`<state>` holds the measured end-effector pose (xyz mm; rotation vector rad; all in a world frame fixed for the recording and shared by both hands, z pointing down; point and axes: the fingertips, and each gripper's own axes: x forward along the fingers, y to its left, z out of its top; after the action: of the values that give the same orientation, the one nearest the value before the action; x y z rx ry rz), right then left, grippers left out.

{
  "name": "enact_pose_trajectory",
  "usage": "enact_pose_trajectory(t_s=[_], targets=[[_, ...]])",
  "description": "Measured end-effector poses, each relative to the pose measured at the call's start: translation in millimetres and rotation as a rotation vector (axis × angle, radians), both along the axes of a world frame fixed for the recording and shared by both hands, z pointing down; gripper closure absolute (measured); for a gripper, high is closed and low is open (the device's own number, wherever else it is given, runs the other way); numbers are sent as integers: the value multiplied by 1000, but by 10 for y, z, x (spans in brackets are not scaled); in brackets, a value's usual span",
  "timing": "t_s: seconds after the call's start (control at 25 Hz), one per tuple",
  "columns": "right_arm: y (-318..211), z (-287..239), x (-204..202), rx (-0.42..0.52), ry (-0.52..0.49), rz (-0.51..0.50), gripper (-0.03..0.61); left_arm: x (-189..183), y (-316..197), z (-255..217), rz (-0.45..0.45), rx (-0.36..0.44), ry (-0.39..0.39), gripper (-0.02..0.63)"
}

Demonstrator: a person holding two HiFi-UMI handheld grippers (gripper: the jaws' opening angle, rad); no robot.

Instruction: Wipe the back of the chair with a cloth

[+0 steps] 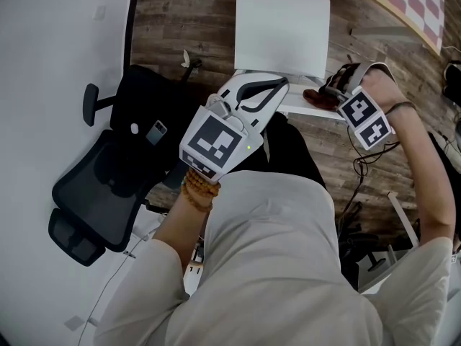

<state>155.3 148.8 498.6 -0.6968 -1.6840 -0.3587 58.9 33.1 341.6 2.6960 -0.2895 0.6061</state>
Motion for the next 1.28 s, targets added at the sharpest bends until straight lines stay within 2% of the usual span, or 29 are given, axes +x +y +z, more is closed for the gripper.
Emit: enact_pose_trajectory(t_s=[0.32,0.52,0.76,1.0,1.28], targets=[[-74,447,5,-18,42,10,495,-28,-28,23,-10,1,4,601],[-106,716,-61,-45,59,-13,495,-128,-41,91,-56,-63,-6,601],[-70,815,-116,-135,40,-1,495,-153,-51,149,-72,-77,2,601],[-191,909,-78,-113,57,-5,495,-170,-30,193,-79,-90,-2,601],[-95,1096,-55,-132,68,-21,495,-178,-27,220,-85,-95,-7,601]])
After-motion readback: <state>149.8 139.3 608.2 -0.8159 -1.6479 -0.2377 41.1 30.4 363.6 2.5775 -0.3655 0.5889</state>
